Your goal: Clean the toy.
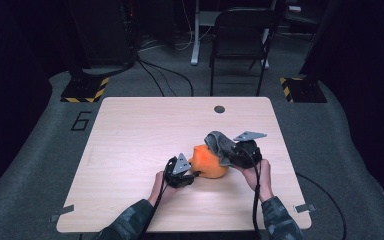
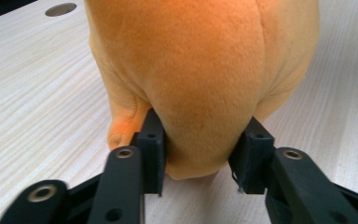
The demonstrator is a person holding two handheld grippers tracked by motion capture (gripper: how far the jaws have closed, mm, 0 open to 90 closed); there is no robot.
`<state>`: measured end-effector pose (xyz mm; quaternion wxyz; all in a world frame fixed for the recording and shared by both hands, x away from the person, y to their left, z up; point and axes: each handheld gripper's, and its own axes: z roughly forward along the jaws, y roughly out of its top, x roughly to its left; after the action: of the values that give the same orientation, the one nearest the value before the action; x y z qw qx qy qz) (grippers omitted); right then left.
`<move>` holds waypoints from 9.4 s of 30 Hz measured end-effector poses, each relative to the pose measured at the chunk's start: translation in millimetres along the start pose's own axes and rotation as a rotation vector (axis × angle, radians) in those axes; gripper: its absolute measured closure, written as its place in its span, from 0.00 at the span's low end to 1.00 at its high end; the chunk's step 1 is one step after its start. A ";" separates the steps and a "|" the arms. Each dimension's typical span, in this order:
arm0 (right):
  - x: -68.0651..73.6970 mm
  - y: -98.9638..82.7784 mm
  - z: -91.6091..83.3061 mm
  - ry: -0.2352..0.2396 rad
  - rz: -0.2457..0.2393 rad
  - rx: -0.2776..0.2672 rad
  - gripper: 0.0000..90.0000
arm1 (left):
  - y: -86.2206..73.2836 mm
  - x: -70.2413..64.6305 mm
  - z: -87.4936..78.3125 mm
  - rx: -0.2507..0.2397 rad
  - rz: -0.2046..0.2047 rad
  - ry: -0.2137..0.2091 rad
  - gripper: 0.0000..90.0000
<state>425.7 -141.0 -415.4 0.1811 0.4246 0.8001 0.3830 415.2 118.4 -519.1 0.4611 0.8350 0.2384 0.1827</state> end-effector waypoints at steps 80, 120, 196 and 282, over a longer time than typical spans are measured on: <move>49.4 12.0 1.9 0.056 -0.071 -0.067 0.79 | 17.5 2.1 -13.2 0.002 -0.296 -0.033 0.66; -17.6 -21.1 28.4 -0.028 0.062 0.094 0.77 | 13.9 3.3 -10.5 -0.013 -0.293 -0.055 0.69; 0.8 -12.2 20.9 -0.025 0.016 0.063 0.81 | 12.8 4.9 -8.7 -0.020 -0.295 -0.054 0.70; 17.4 -9.5 19.8 -0.049 -0.049 0.069 0.82 | 9.8 11.7 -15.2 -0.015 -0.126 -0.022 0.32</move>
<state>422.7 -120.9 -434.7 0.1951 0.4201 0.8184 0.3402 419.1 130.9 -502.0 0.4807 0.8168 0.2838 0.1458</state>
